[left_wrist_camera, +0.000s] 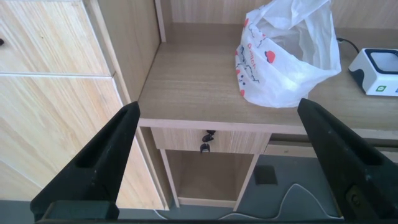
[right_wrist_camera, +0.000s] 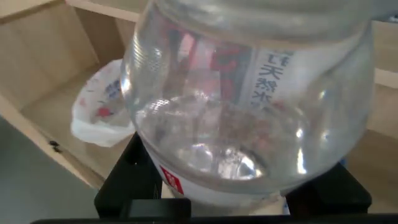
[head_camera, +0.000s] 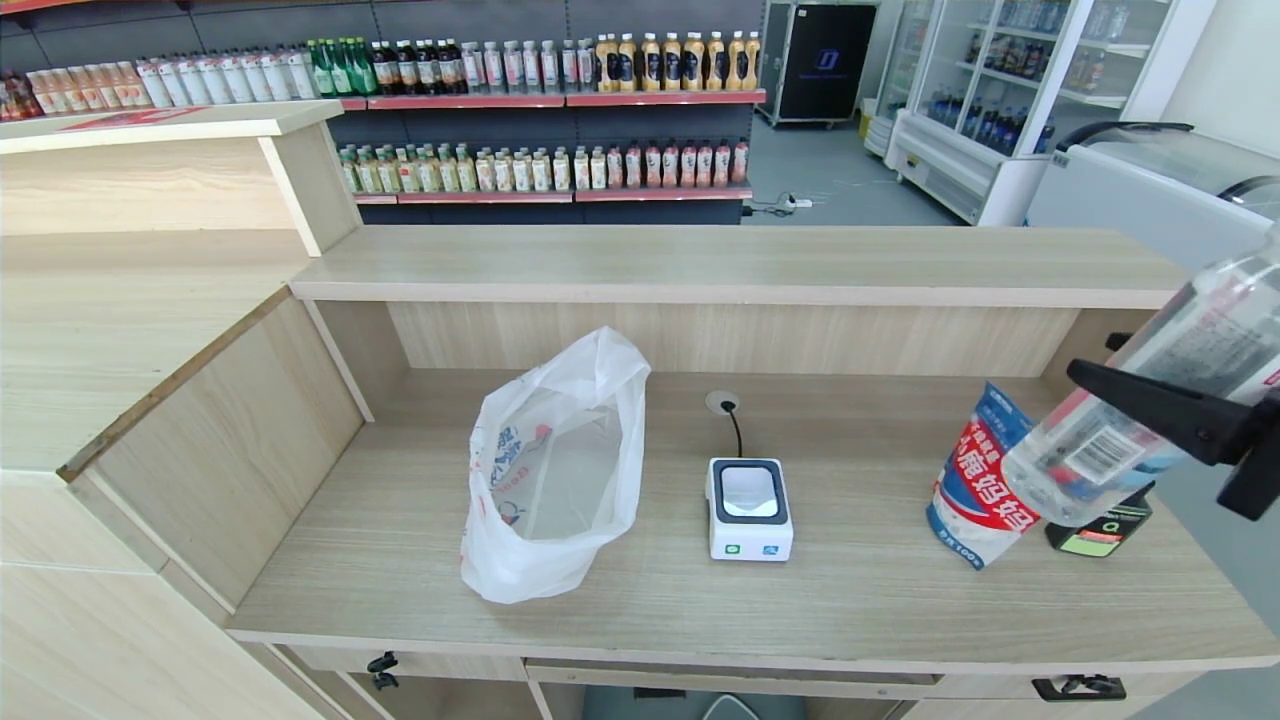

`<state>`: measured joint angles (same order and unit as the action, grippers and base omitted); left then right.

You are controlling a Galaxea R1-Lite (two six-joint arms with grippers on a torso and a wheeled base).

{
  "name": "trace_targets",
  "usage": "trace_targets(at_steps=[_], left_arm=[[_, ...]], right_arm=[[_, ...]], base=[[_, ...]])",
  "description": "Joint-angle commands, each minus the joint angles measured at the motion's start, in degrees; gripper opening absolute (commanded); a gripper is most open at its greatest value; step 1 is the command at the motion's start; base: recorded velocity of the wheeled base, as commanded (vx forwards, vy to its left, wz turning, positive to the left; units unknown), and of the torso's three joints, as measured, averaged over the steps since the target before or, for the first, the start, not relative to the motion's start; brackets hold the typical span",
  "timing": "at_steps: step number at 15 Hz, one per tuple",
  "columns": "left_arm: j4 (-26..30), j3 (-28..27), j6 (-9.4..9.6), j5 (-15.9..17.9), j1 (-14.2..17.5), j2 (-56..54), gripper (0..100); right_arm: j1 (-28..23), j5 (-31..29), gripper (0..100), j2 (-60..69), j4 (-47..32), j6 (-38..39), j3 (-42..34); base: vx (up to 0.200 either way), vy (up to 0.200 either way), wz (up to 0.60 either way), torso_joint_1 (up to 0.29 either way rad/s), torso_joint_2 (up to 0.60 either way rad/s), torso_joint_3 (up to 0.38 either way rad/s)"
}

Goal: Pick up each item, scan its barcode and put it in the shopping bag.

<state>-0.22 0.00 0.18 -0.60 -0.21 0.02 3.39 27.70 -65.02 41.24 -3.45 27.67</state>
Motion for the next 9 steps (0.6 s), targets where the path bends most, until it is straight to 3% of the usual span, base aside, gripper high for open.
trace_targets(at_steps=[1, 3, 6, 7, 9], left_arm=[[-0.04, 0.00, -0.01, -0.02, 0.03, -0.02, 100], [-0.04, 0.00, -0.01, -0.02, 0.03, -0.02, 100], [-0.04, 0.00, -0.01, -0.02, 0.03, -0.02, 100], [-0.04, 0.00, -0.01, -0.02, 0.03, -0.02, 100], [-0.04, 0.00, -0.01, -0.02, 0.03, -0.02, 100]], right_arm=[[-13.94, -0.36, 0, -11.26, 11.32, -10.17, -8.78], [-17.72, -0.36, 0, -13.02, 12.28, -14.04, -8.60], [-18.15, -0.45, 0, -14.34, 15.27, -18.70, -8.34], [-21.41, -0.36, 0, -14.52, 15.10, -27.31, -8.25], [-23.78, -0.10, 0, -14.60, 13.16, -34.61, -8.34]], base=[[0.000, 0.000, 0.00, 0.000, 0.00, 0.000], [0.000, 0.000, 0.00, 0.000, 0.00, 0.000], [0.000, 0.000, 0.00, 0.000, 0.00, 0.000], [0.000, 0.000, 0.00, 0.000, 0.00, 0.000], [0.000, 0.000, 0.00, 0.000, 0.00, 0.000]])
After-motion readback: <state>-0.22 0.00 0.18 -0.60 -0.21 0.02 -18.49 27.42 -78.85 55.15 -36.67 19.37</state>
